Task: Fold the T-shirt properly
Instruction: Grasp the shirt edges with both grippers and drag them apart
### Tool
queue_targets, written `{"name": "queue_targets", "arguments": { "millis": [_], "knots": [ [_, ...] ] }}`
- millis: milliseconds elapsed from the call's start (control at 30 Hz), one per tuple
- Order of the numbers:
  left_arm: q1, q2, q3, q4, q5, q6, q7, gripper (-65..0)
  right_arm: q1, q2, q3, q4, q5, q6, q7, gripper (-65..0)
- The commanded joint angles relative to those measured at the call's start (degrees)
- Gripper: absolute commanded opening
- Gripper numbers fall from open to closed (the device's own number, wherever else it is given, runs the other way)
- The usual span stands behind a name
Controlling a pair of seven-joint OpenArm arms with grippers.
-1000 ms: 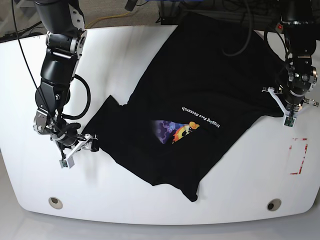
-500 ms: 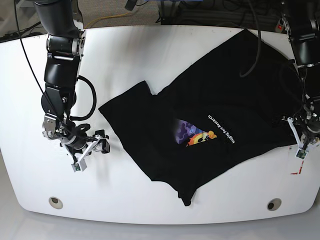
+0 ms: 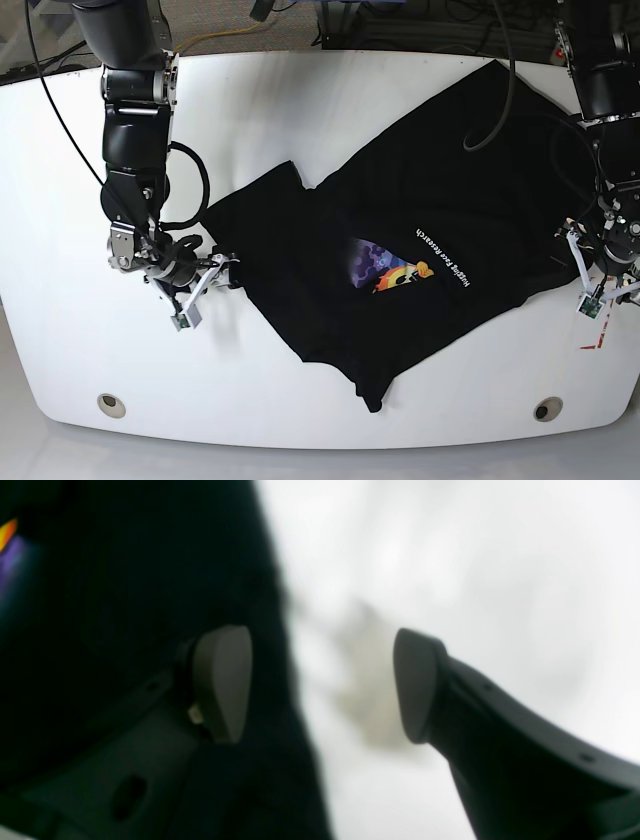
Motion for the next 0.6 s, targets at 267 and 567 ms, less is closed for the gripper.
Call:
{"name": "queue_targets", "arguments": {
  "millis": [267,567],
  "knots": [
    [0.0,-1.5,-11.5,1.9,0.1,-1.0,-8.0,-4.2,0.4,-0.8,-0.3,-0.9,0.7,0.4,3.3,-21.9],
    [-0.3,-1.2,-19.8,3.5,0.0,-8.2,-9.1,-4.4,0.4,-2.5,-2.2,-4.6,0.7,0.4,5.4,-21.9]
  ]
}}
